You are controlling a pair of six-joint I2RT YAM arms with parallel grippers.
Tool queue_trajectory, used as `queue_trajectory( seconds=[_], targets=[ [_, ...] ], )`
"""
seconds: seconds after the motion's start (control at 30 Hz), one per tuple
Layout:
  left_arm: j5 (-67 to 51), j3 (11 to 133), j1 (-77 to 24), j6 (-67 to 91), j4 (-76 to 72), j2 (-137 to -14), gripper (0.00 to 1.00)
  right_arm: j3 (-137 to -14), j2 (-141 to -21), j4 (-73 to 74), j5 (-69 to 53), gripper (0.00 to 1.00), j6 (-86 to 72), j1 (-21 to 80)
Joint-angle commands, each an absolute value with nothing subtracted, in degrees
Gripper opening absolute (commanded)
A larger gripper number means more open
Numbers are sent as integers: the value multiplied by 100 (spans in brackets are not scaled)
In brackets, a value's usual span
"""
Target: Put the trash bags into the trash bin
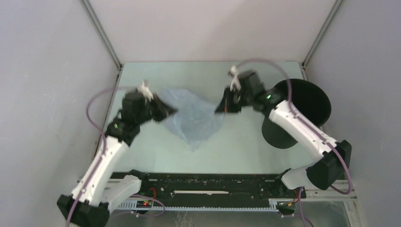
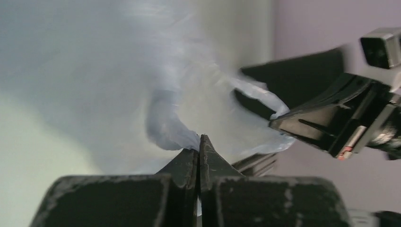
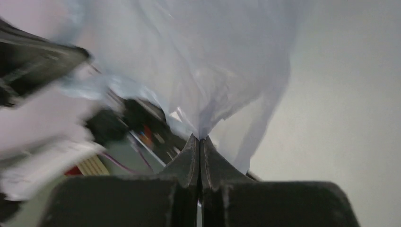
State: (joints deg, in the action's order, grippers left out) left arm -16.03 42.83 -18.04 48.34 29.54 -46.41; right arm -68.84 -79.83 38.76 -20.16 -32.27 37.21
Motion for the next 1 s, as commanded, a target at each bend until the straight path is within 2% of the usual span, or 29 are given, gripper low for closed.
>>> queue_trajectory(
  seconds=[0.0, 0.13, 0.17, 0.2, 0.23, 0.27, 0.3, 0.37, 0.43, 0.53, 0.6, 0.67, 0.73, 0.83, 0.9, 0.97],
  targets=[
    [-2262, 7817, -1506, 4599, 2604, -6034, 0, -10039, -8164, 4079, -2113, 0, -3006, 3203],
    [-2362, 12767, -1438, 4445, 3394, -7619, 0, -14547, -9462, 5281, -1918, 0, -2773, 3211],
    [-2416, 13738, -1441, 4481, 3445, -7972, 0, -15317, -9626, 5294, -1847, 0, -2720, 3253],
    [-2448, 14455, -1441, 4536, 3438, -8189, 0, -15605, -9597, 5122, -1738, 0, -2632, 3357],
    [-2448, 14683, -1441, 4566, 3402, -8248, 0, -15332, -9231, 4680, -1609, 0, -2532, 3452],
    [-2451, 14444, -1443, 4529, 3334, -8110, 0, -14656, -8950, 4325, -1479, 0, -2441, 3525],
    [-2420, 13707, -1443, 4421, 3191, -7808, 0, -13550, -8216, 3511, -1401, 0, -2424, 3554],
    [-2044, 11437, -1437, 4262, 2786, -6867, 0, -10946, -7207, 2390, -1165, 0, -2558, 3539],
    [-1607, 9127, -1422, 4161, 2461, -5825, 0, -9210, -6607, 1999, -1029, 0, -2699, 3445],
    [-1471, 6264, -1374, 4319, 2464, -5097, 0, -7654, -6456, 2800, -1060, 0, -2983, 3251],
    [-1801, 4489, -1390, 4600, 2248, -4695, 0, -6806, -6601, 3309, -1487, 0, -3101, 3217],
    [-1888, 3404, -1428, 4908, 2155, -4075, 0, -6171, -6761, 3612, -1807, 0, -3178, 3373],
    [-1770, 2918, -1433, 5142, 2225, -3299, 0, -5771, -6668, 3720, -1675, 0, -3318, 3700],
    [-1386, 3202, -1402, 5198, 2389, -2818, 0, -5768, -6271, 3388, -1420, 0, -3307, 4074],
    [-1354, 3903, -1382, 5059, 2316, -3293, 0, -6147, -6232, 3230, -1299, 0, -3266, 3975],
    [-1440, 4903, -1362, 4791, 2296, -4363, 0, -6700, -6420, 3083, -1219, 0, -3132, 3714]
  ],
)
